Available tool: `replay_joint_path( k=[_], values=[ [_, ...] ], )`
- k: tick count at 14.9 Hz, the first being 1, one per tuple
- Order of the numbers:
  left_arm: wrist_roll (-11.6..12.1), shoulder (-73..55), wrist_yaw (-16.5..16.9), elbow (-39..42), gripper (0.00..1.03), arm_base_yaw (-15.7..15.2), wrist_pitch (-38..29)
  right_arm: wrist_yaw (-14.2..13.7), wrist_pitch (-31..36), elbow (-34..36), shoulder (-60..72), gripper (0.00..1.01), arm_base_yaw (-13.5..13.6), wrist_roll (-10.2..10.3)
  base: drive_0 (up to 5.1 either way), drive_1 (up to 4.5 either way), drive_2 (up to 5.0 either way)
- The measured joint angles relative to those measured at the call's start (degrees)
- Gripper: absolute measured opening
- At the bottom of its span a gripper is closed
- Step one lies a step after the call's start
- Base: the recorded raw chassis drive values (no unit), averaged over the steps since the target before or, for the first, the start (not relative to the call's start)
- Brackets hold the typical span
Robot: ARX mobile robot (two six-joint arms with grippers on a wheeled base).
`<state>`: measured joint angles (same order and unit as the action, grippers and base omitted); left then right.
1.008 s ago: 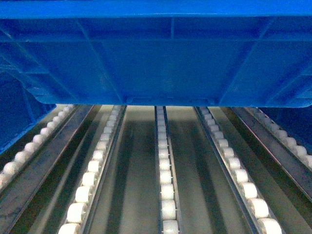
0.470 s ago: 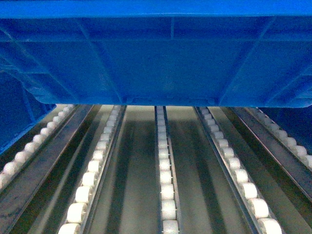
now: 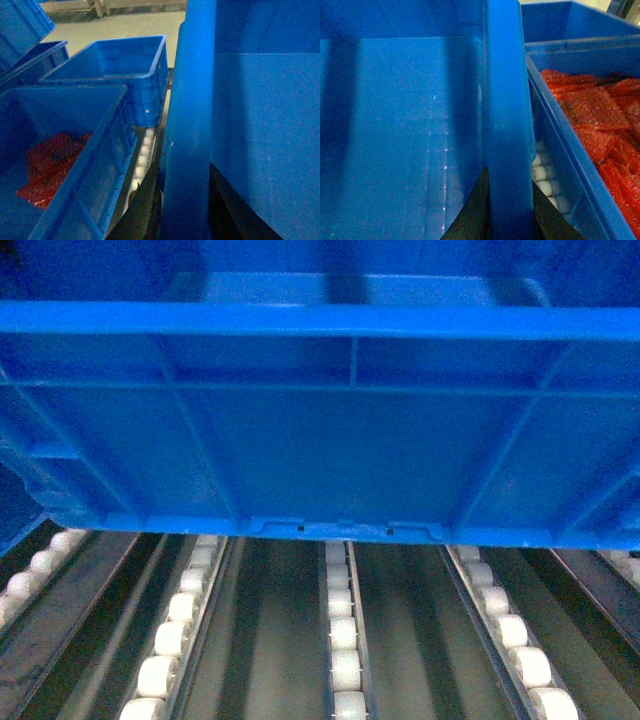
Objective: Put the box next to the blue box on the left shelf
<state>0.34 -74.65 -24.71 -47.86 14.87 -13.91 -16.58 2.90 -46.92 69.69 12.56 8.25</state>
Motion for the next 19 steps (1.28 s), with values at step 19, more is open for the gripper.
replay_joint_path(
  k=[19],
  values=[
    [-11.1,-19.6,3.0,-5.9,0.17,1.0,12.2,11.3,-1.4,-5.7,24.1,0.09,-5.8,-0.2,0.0,0.00,0.0]
  ],
)
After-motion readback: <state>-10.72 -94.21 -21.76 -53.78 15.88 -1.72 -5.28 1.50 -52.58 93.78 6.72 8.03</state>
